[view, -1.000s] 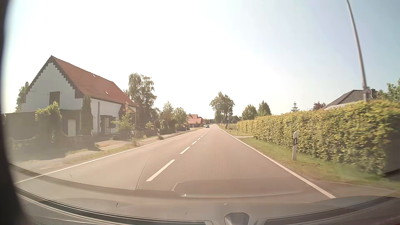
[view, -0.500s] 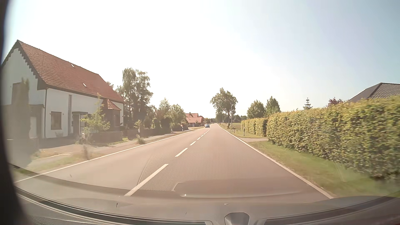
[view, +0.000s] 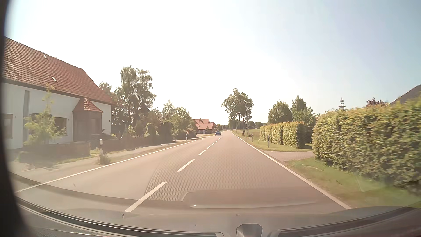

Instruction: Follow the waypoints while adhering to traffic rules and regulations

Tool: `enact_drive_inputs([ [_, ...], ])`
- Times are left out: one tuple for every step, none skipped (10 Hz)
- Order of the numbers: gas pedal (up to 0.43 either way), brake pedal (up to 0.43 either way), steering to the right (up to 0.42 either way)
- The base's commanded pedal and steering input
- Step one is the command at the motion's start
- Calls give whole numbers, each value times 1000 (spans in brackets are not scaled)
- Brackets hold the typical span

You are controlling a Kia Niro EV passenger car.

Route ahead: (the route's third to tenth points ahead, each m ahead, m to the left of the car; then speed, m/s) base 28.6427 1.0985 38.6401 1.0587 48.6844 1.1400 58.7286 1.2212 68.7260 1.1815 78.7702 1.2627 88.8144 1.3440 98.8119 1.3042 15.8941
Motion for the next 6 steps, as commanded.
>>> enact_drive_inputs([
  [299,6,0],
  [299,6,0],
  [299,6,1],
  [299,6,2],
  [299,6,3],
  [299,6,3],
])
